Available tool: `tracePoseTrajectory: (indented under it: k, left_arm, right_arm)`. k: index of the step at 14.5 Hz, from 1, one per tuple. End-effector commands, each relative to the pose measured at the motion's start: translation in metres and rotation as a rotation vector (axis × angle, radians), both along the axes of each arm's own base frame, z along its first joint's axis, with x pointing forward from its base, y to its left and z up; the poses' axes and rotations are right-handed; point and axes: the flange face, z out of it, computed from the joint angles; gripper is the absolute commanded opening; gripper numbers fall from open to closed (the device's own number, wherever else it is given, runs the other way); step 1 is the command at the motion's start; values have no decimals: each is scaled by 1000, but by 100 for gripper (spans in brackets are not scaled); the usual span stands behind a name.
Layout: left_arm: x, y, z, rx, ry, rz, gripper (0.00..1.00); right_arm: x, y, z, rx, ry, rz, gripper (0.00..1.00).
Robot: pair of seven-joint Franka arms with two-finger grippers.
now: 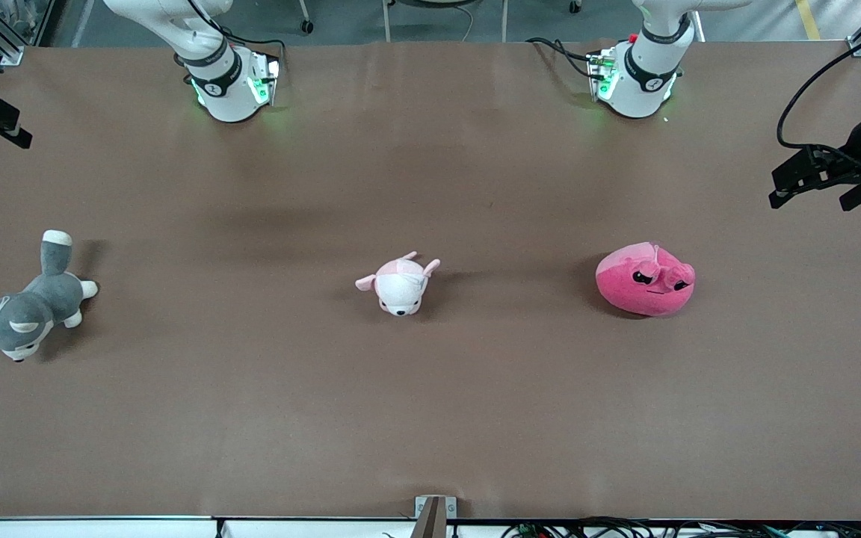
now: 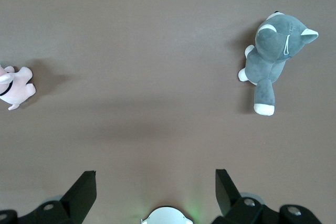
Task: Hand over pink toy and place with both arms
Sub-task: 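Move the left gripper down over the pink round plush toy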
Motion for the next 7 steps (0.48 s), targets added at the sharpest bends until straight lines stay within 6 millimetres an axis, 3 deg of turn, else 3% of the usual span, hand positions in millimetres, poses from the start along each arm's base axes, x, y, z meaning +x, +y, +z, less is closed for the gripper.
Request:
tracePoseTrajectory:
  k: [1, 7]
  left_arm:
    - [4, 2, 5, 4, -8, 3, 100]
    - [5, 2, 2, 3, -2, 6, 100]
  right_arm:
    - [-3, 0, 1, -12, -3, 12, 100]
    - [-2, 0, 2, -12, -6, 12, 100]
